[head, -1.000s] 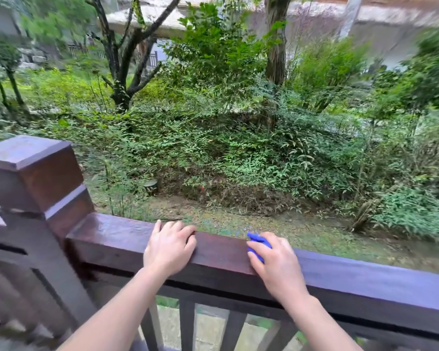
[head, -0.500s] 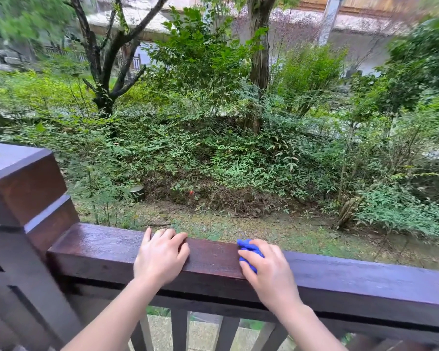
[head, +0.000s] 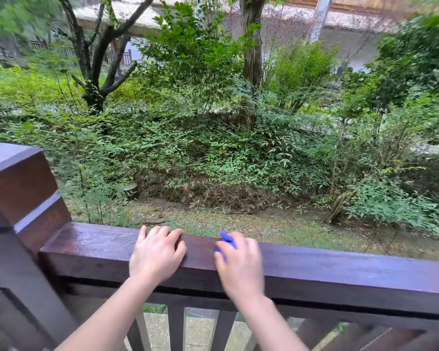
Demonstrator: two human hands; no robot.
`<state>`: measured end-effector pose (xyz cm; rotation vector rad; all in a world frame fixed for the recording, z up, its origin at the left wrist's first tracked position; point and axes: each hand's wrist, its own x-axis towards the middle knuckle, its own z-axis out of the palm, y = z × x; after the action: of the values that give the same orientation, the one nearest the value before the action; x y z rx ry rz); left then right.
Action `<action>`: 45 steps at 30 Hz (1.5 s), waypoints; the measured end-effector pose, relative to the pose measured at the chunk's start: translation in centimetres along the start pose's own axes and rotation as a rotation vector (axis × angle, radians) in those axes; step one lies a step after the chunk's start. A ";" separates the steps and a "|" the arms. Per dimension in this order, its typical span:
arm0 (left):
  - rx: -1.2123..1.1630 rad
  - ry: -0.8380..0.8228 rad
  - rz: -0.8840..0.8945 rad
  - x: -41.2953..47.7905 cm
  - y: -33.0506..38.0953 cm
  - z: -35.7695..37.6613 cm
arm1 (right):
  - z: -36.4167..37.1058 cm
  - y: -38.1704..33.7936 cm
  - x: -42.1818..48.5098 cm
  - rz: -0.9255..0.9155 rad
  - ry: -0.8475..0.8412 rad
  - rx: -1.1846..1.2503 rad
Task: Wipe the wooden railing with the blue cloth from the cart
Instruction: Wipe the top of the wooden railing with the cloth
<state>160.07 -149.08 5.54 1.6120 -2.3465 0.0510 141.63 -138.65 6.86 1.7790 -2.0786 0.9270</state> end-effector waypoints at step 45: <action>-0.234 -0.088 0.492 -8.2 28.8 -3.9 | -22.2 18.9 -11.5 0.525 0.076 -0.003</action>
<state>137.18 -130.19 11.06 0.9243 -2.6451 -0.1870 121.55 -115.05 11.58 1.1817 -2.5419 1.0905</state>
